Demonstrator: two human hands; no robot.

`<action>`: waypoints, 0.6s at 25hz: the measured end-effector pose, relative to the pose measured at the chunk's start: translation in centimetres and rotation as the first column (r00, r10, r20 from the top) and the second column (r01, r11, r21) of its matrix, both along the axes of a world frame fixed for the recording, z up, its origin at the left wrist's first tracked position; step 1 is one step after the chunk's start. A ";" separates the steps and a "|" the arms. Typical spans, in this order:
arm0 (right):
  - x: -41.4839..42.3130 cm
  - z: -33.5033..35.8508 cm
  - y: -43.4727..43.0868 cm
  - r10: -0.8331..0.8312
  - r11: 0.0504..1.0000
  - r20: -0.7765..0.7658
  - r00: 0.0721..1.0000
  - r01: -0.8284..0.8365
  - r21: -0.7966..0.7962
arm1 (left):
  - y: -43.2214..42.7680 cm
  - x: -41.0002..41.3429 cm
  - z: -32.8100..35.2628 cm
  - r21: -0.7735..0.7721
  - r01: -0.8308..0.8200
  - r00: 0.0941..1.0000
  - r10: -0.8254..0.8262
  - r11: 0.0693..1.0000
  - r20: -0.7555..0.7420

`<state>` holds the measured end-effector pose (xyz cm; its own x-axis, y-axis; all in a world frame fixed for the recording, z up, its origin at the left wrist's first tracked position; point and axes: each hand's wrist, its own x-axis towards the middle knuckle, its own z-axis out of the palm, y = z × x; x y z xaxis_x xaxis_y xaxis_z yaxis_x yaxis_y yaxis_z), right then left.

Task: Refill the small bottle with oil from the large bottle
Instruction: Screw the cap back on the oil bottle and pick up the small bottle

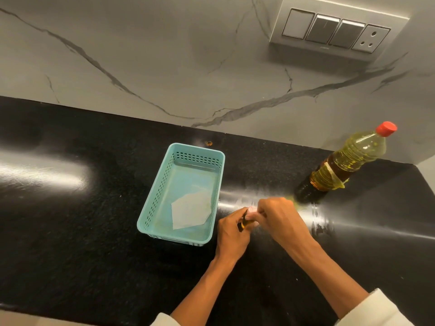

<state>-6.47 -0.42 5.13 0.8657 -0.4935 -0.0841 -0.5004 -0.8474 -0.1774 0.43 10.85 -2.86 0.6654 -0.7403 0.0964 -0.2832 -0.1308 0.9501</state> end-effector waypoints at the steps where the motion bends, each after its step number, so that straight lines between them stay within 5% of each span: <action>1: -0.2 0.0 0.0 -0.005 0.999 -0.032 0.999 0.004 -0.033 | 0.0 0.2 -0.1 0.005 0.002 1.000 -0.002 1.000 0.012; 4: -0.7 1.1 -0.5 0.035 0.999 0.032 0.999 -0.035 -0.025 | -0.1 0.5 -0.3 0.006 0.047 0.996 -0.047 0.999 0.080; 9: -0.1 1.4 -2.5 0.333 0.939 -0.235 0.913 -0.345 -0.007 | -0.1 0.4 -0.7 0.013 0.085 0.993 -0.086 0.996 0.086; 15: 0.4 0.3 -3.3 0.471 0.850 -0.284 0.835 -0.516 -0.109 | 0.0 -0.3 -1.2 0.035 0.050 0.991 -0.054 0.998 0.120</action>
